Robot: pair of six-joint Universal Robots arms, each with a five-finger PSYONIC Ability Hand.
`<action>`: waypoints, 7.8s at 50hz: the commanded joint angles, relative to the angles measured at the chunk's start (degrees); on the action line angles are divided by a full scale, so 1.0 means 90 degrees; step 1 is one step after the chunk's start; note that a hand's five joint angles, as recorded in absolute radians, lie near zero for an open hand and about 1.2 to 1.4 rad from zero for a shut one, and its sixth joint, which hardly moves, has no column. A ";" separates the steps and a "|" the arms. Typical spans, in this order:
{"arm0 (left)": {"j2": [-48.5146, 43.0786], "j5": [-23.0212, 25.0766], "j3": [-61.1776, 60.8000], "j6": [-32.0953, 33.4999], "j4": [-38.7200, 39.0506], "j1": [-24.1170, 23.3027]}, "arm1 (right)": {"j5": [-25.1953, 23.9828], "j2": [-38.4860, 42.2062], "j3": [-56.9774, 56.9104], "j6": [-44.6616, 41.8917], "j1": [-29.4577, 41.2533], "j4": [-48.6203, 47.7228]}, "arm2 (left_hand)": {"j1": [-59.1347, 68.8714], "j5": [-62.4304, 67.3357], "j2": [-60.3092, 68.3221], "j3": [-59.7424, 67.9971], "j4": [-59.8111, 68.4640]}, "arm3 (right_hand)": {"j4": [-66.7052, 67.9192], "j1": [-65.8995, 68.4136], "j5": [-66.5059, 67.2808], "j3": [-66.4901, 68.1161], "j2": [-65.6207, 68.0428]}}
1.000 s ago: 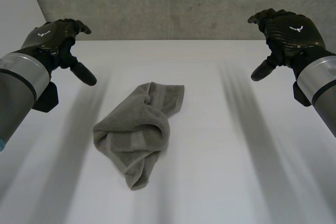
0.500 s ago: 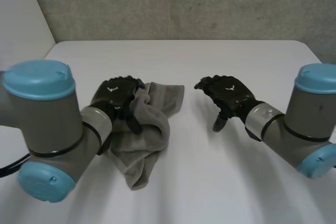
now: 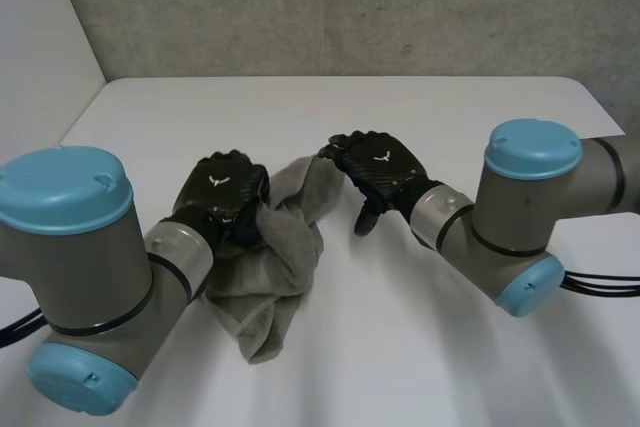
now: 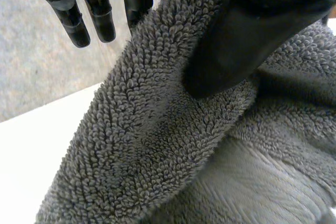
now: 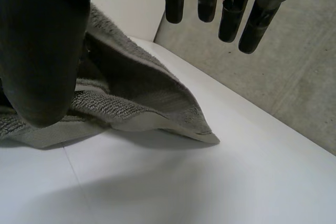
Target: Fold the towel.
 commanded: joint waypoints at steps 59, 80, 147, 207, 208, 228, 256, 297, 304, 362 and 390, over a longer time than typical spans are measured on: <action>0.0957 0.2784 -0.1203 0.0242 -0.0222 0.1848 | -0.0140 -0.1291 0.1545 -0.0807 -0.0651 0.0001 | -0.6916 -0.7111 -0.6970 -0.0327 -0.0374 | -0.0485 -0.0410 -0.0405 -0.0275 -0.0507; 0.1982 0.2815 -0.0853 -0.0430 -0.0652 0.1078 | -0.0501 -0.0685 0.1515 -0.0846 -0.0328 0.0732 | -0.6916 -0.7111 -0.6970 -0.0327 -0.0374 | -0.0485 -0.0410 -0.0405 -0.0275 -0.0507; 0.1544 0.2014 0.0020 0.0037 0.0510 0.1222 | -0.0746 -0.3801 0.2394 0.0784 -0.1080 -0.0223 | -0.1091 -0.1286 -0.1145 -0.0327 -0.0374 | -0.0485 0.7368 0.7372 -0.0275 0.7271; 0.1210 0.2883 -0.0432 -0.0146 -0.1892 0.1076 | -0.0570 -0.2238 0.3312 0.0677 -0.1168 -0.0077 | -0.6767 -0.6962 -0.6820 -0.0327 -0.0374 | -0.0485 0.1955 0.1959 -0.0275 0.1857; 0.1211 0.2883 -0.0432 -0.0149 -0.1892 0.1076 | -0.0531 -0.2267 0.3351 0.0677 -0.1149 -0.0116 | -0.6767 -0.6962 -0.6820 -0.0327 -0.0374 | -0.0485 0.1714 0.1718 -0.0275 0.1617; 0.1778 0.1946 -0.0531 -0.1672 -0.1804 0.0803 | -0.0140 -0.1759 0.3303 0.0150 -0.0719 -0.0487 | -0.4037 -0.4232 -0.4091 -0.0327 -0.0374 | -0.0485 0.1693 0.1697 -0.0275 0.1596; 0.1446 -0.0359 -0.0597 -0.1672 -0.1316 -0.0210 | 0.0075 -0.1779 0.3283 0.0120 -0.0719 -0.0487 | -0.6468 -0.6663 -0.6521 -0.0327 -0.0374 | -0.0485 0.1693 0.1697 -0.0275 0.1596; -0.1367 -0.2752 0.0281 -0.1604 0.0061 -0.1531 | 0.0386 -0.1720 0.3117 0.0217 -0.0699 -0.0370 | -0.6785 -0.6980 -0.6839 -0.0327 -0.0374 | -0.0485 0.0909 0.0914 -0.0275 0.0812; -0.1289 -0.2752 0.0291 -0.1555 0.0139 -0.0869 | 0.0494 -0.1740 0.2952 0.0618 -0.0699 -0.0204 | -0.6804 -0.6999 -0.6858 -0.0327 -0.0374 | -0.0485 0.0403 0.0408 -0.0275 0.0306; -0.0009 -0.0076 -0.0481 -0.1555 0.0276 0.0764 | 0.0036 0.0293 0.0411 0.3158 -0.0181 0.0528 | 0.0800 0.0605 0.0747 -0.0327 -0.0374 | -0.0485 0.7368 0.7372 -0.0275 0.7271; 0.0964 0.2159 0.2058 -0.1614 -0.0633 0.1457 | 0.0260 -0.3066 -0.0928 0.0452 -0.0700 0.0365 | 0.0800 0.0605 0.0747 -0.0327 -0.0374 | -0.0485 0.7368 0.7372 -0.0275 0.7271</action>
